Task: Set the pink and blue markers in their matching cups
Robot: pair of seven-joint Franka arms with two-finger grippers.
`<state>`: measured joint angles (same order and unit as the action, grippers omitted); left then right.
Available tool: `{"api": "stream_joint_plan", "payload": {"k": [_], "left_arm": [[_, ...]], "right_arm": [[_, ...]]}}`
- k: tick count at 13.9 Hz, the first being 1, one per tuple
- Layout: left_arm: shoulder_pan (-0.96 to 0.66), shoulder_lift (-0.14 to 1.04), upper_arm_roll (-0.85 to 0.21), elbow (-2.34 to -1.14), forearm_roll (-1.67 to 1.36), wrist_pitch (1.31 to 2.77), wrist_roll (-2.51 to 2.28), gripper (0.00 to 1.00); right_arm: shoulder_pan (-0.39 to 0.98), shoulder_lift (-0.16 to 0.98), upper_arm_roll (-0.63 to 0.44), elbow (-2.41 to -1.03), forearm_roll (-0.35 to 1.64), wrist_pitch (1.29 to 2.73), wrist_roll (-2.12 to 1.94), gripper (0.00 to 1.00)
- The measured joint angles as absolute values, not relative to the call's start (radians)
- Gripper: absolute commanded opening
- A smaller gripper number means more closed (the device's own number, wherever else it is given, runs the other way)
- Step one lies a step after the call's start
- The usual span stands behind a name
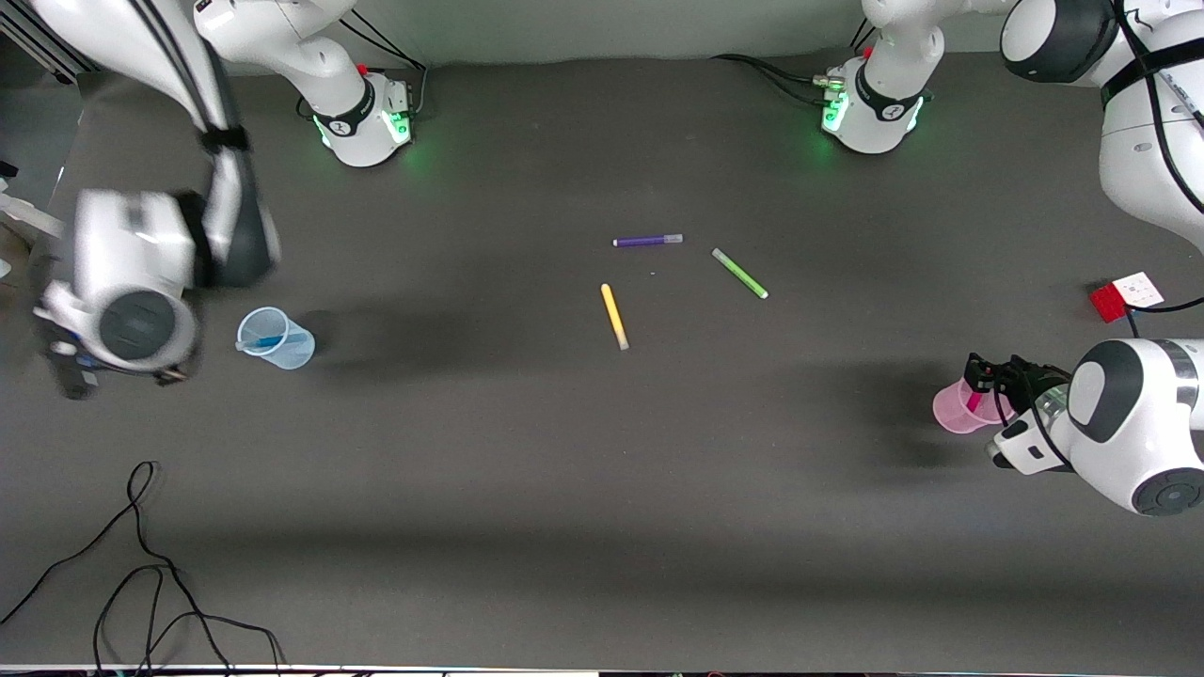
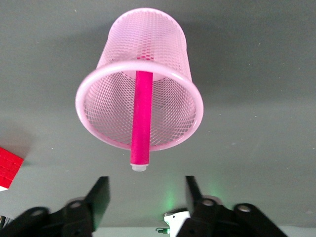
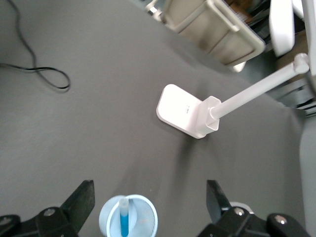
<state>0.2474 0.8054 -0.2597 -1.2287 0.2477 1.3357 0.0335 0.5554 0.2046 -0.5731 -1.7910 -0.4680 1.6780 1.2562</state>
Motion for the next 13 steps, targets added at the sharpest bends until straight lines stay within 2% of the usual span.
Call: {"api": "stream_joint_plan", "payload": {"k": [4, 7, 10, 11, 13], "left_arm": [[0.25, 0.754, -0.261, -1.165, 0.247, 1.348, 0.035, 1.0], [0.251, 0.623, -0.267, -1.167, 0.237, 1.37, 0.039, 1.0], [0.262, 0.492, -0.266, -1.203, 0.183, 1.373, 0.079, 1.0], [0.274, 0.448, -0.266, -1.23, 0.157, 1.386, 0.088, 1.0], [0.299, 0.364, -0.265, -1.316, 0.114, 1.444, 0.104, 1.0]], "right_arm": [[0.553, 0.047, -0.639, -1.784, -0.328, 1.678, 0.975, 1.0], [0.553, -0.052, -0.666, -1.784, -0.216, 1.676, 0.761, 1.0], [0.546, -0.1, -0.665, -1.788, -0.1, 1.672, 0.517, 1.0], [0.518, -0.103, -0.635, -1.792, -0.088, 1.673, 0.446, 1.0], [0.373, -0.1, -0.483, -1.8, -0.038, 1.681, 0.32, 1.0]]}}
